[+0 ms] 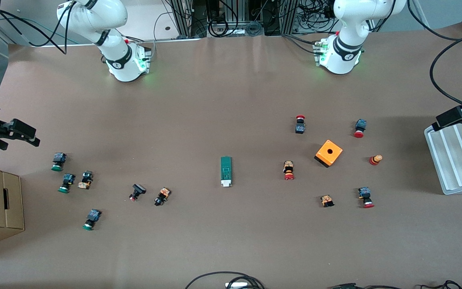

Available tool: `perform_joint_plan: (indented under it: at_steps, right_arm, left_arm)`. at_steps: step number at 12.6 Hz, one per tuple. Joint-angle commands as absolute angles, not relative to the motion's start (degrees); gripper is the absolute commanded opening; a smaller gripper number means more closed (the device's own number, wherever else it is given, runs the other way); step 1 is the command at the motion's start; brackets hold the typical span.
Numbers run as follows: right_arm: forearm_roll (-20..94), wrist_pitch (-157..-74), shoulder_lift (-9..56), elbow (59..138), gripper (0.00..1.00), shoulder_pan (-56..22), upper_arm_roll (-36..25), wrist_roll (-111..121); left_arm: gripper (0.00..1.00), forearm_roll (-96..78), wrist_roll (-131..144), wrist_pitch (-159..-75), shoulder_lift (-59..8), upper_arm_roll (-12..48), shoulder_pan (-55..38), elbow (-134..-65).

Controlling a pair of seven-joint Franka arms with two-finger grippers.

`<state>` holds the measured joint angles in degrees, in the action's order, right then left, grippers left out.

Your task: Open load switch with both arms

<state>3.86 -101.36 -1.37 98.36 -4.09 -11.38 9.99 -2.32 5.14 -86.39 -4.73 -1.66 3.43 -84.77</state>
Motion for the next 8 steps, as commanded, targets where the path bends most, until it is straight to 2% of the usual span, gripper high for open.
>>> perform_joint_plan:
  at_steps: [1, 8]
  right_arm:
    - [2.99, -101.78, -0.97, 97.56, 1.00, -4.22, -11.43, 9.93]
    - [3.16, -101.69, -0.97, 97.56, 1.00, -4.31, -11.43, 9.84]
  left_arm:
    - [1.00, -2.11, 4.83, -86.31, -5.01, -1.32, 3.78, -83.94]
    - [1.00, -3.16, 4.40, -85.69, -5.01, -0.97, 3.25, -83.76]
